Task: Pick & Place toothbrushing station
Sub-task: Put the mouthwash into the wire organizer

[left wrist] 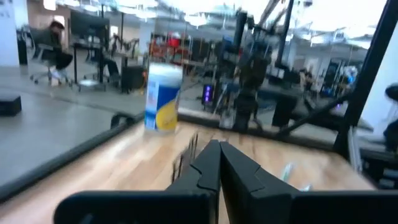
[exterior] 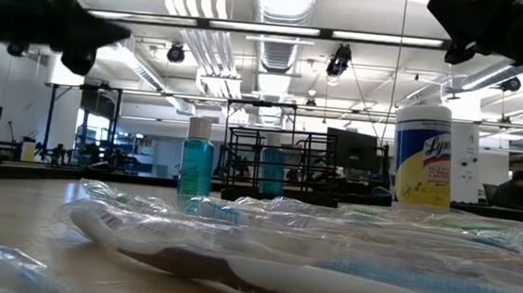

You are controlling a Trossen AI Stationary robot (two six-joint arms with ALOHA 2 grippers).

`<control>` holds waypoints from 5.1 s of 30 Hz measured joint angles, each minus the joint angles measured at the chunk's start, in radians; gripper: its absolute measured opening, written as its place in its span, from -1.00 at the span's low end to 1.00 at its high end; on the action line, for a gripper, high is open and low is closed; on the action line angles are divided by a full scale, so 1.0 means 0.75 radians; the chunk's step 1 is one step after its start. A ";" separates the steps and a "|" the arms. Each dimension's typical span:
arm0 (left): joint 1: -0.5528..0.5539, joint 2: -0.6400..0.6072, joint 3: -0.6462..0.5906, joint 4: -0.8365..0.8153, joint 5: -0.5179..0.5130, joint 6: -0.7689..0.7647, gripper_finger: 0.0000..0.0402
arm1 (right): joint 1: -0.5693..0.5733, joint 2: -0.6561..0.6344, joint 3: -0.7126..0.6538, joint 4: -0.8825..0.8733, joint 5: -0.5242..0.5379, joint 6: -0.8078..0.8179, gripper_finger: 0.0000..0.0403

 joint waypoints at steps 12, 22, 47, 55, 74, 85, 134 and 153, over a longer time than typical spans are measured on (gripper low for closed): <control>-0.022 0.727 0.672 -0.413 0.063 0.152 -0.98 | 0.000 0.002 -0.037 0.000 0.000 -0.057 -0.92; -0.172 1.391 1.249 -0.986 0.135 0.379 -0.89 | 0.000 0.002 -0.034 -0.003 -0.001 -0.026 -0.92; -0.507 2.016 1.657 -1.188 0.115 0.751 -0.14 | 0.001 0.024 -0.041 -0.015 -0.001 0.038 -0.92; -0.506 2.082 1.648 -1.182 0.096 0.739 -0.14 | 0.001 0.023 -0.042 -0.015 -0.001 0.034 -0.91; -0.506 2.183 1.648 -1.172 0.050 0.729 -0.15 | 0.000 0.023 -0.042 -0.015 -0.001 0.037 -0.91; -0.506 2.202 1.647 -1.160 0.050 0.719 -0.18 | 0.001 0.023 -0.042 -0.015 -0.001 0.037 -0.91; -0.256 0.563 0.312 -0.171 0.197 0.275 -0.51 | 0.001 0.023 -0.042 -0.036 -0.002 0.038 -0.91; -0.221 0.785 0.586 -0.242 0.037 0.255 -0.51 | 0.001 0.023 -0.042 -0.033 0.001 0.037 -0.91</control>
